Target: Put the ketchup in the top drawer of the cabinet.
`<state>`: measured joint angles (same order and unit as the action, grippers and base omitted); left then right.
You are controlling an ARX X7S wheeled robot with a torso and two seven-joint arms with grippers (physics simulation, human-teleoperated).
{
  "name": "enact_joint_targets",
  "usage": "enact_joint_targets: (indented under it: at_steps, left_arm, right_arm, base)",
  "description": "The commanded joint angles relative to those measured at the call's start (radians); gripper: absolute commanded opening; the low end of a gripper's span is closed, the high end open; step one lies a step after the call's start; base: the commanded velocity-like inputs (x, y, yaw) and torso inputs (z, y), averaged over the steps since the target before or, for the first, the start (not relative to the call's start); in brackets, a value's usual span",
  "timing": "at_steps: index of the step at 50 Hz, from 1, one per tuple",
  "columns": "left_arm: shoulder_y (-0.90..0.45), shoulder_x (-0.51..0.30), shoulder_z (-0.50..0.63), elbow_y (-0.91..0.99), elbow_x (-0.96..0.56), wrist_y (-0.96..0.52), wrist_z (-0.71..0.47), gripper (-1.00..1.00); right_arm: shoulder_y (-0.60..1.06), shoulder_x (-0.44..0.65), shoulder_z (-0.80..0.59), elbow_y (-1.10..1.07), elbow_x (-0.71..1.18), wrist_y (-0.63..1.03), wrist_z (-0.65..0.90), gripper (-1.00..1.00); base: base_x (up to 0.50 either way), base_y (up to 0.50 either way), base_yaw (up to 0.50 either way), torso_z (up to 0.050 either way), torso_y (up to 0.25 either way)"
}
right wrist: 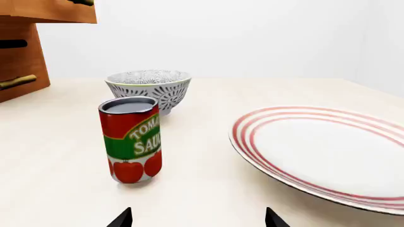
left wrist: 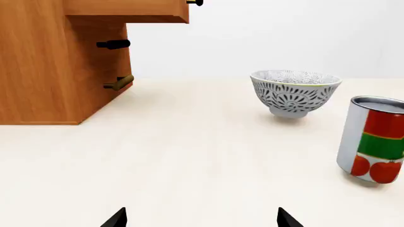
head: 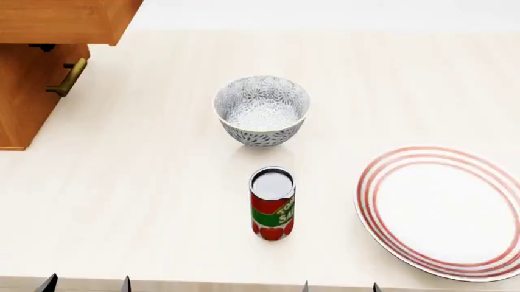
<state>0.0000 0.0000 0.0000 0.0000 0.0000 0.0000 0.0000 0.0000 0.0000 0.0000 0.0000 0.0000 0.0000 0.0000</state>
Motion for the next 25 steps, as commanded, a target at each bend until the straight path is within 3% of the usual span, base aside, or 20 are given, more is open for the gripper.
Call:
enact_joint_targets:
  at_steps: [1,8,25]
  left_arm:
    - [-0.001,-0.014,0.016,-0.002,-0.014,0.001,-0.016,1.0]
    - [0.008,-0.038,0.046,0.021,-0.048,0.015,-0.034,1.0]
    - [0.011,-0.091,0.075,0.259,-0.023,-0.142,-0.099,1.0]
  right_arm:
    - [0.001,0.025,-0.031,0.001,0.025,-0.002,0.03,1.0]
    - [-0.005,0.042,-0.045,-0.029,0.047,0.017,0.05,1.0]
    - [0.025,0.099,-0.05,-0.231,0.059,0.134,0.096,1.0]
  base:
    - [0.0,0.0,0.0,0.0,0.0]
    - [0.0,0.0,0.0,0.0,0.0]
    - [0.0,0.0,0.0,0.0,0.0]
